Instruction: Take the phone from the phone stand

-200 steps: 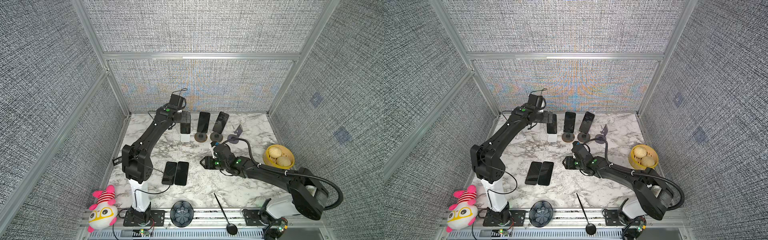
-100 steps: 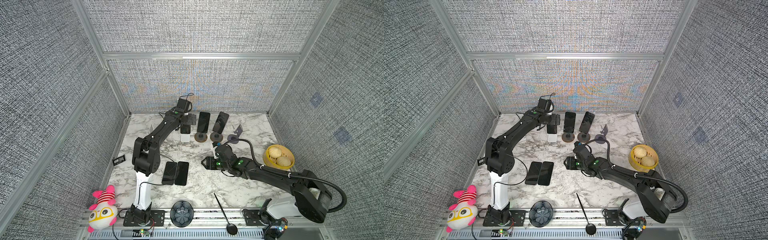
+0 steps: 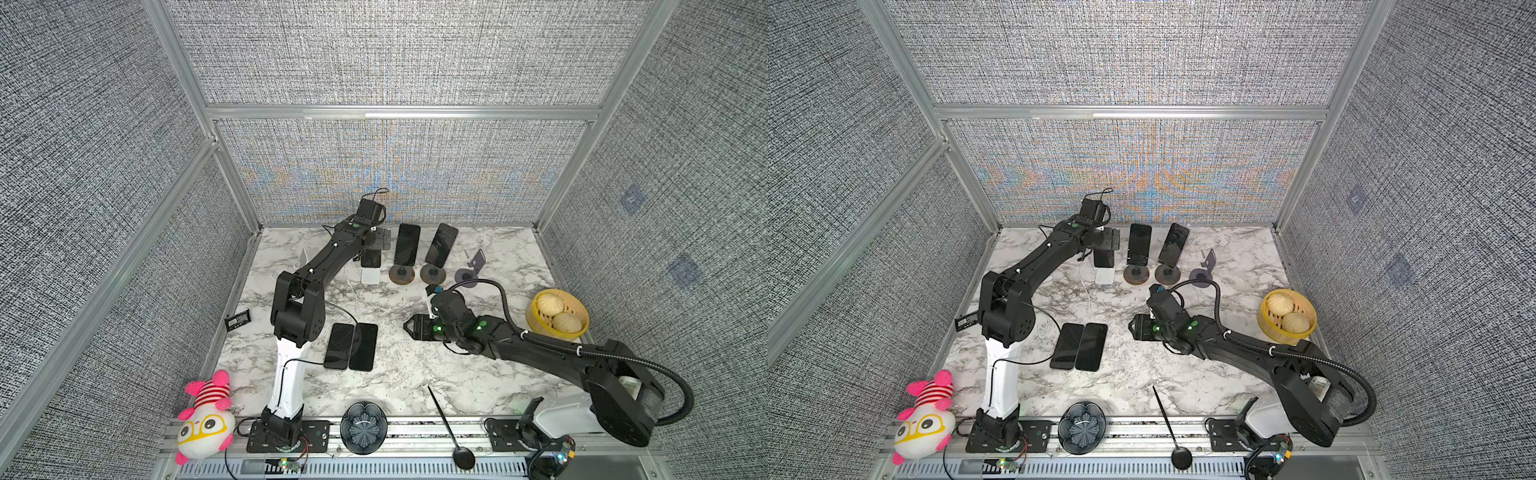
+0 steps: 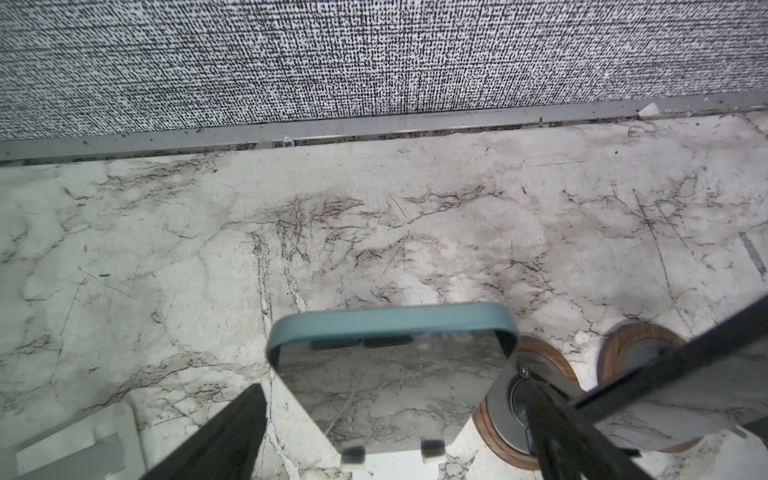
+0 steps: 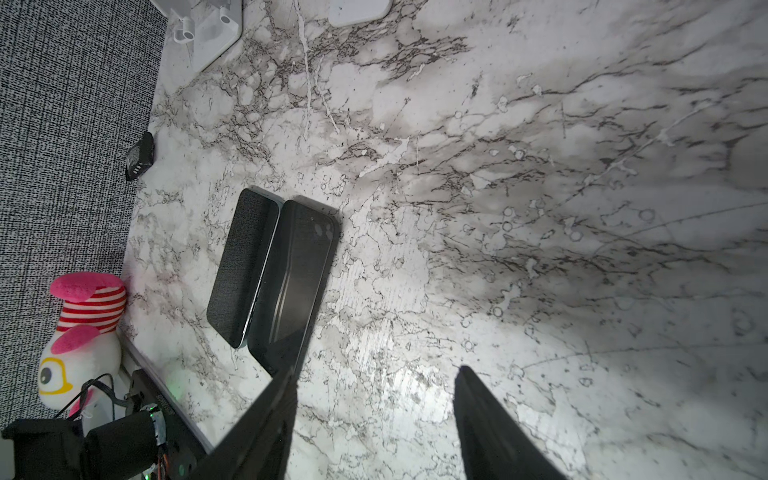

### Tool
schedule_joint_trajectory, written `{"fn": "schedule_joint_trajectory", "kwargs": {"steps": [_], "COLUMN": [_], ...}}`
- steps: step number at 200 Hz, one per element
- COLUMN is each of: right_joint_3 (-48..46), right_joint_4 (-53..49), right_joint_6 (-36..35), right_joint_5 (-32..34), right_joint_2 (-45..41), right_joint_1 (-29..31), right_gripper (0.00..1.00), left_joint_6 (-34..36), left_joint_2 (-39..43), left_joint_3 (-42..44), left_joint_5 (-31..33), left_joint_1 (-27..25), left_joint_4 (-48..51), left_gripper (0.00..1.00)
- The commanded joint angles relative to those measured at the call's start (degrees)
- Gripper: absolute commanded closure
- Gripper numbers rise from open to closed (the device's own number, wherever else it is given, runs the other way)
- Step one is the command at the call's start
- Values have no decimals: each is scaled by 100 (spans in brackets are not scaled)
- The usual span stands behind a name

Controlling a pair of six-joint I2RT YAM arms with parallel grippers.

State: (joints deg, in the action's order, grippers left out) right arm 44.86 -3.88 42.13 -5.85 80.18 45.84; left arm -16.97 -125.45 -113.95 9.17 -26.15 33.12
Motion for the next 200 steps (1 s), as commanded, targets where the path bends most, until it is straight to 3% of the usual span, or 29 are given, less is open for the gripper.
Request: {"fn": "schedule_joint_trajectory", "kwargs": {"steps": [1,200], "right_joint_3": [-22,-57], "right_joint_4": [36,81], "right_joint_6": [26,35], "right_joint_5": [48,37], "right_joint_2": [-29,-105], "right_joint_1": [4,-23], "right_gripper": [39,39], "left_joint_6": [-12,-215], "left_joint_2": [-91,-506], "left_joint_3": [-79,-155], "left_joint_5": [138,179], "left_joint_1": [-1,1], "left_joint_4": [37,190], "left_gripper": [2,16]}}
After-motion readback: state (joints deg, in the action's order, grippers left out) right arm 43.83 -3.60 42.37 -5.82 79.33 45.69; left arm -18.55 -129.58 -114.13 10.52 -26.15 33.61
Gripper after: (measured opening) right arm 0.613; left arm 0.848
